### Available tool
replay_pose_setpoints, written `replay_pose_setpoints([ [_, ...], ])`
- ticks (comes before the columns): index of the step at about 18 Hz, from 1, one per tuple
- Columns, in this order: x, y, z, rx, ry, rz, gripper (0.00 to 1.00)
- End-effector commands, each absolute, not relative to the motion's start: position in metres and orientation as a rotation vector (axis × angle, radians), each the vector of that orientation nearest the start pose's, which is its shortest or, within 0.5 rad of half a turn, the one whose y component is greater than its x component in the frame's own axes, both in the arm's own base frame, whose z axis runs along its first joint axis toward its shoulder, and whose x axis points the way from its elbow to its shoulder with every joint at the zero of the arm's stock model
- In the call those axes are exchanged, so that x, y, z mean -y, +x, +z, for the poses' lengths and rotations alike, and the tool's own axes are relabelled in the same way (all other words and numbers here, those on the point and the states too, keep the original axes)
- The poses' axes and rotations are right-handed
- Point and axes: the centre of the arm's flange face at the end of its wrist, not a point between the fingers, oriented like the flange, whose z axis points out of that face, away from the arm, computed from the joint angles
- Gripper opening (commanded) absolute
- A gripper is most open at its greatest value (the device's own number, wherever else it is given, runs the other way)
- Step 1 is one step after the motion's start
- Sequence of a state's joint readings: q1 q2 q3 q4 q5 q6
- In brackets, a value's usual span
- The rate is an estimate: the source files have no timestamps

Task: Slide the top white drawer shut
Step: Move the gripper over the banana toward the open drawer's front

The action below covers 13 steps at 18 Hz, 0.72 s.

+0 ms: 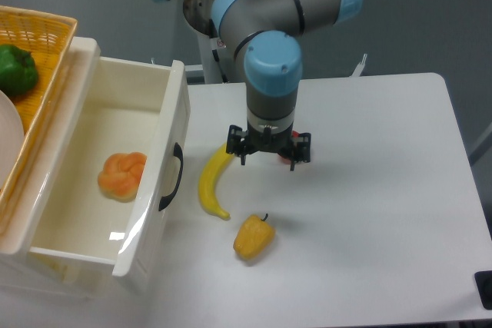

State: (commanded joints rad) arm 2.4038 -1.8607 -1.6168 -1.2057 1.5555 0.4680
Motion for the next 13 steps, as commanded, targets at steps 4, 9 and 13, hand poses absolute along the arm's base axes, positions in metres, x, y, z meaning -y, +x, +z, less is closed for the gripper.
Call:
replay_pose_setpoints([
  [4,-0.511,-0.343,0.337,0.619,-3.051,-0.001,1.00],
  [9,-0.516,-0.345,0.317,0.673,-3.065,-0.034,1.00],
  [13,-0.521,-0.342,0.309,0.664,-3.077,-0.050,1.00],
])
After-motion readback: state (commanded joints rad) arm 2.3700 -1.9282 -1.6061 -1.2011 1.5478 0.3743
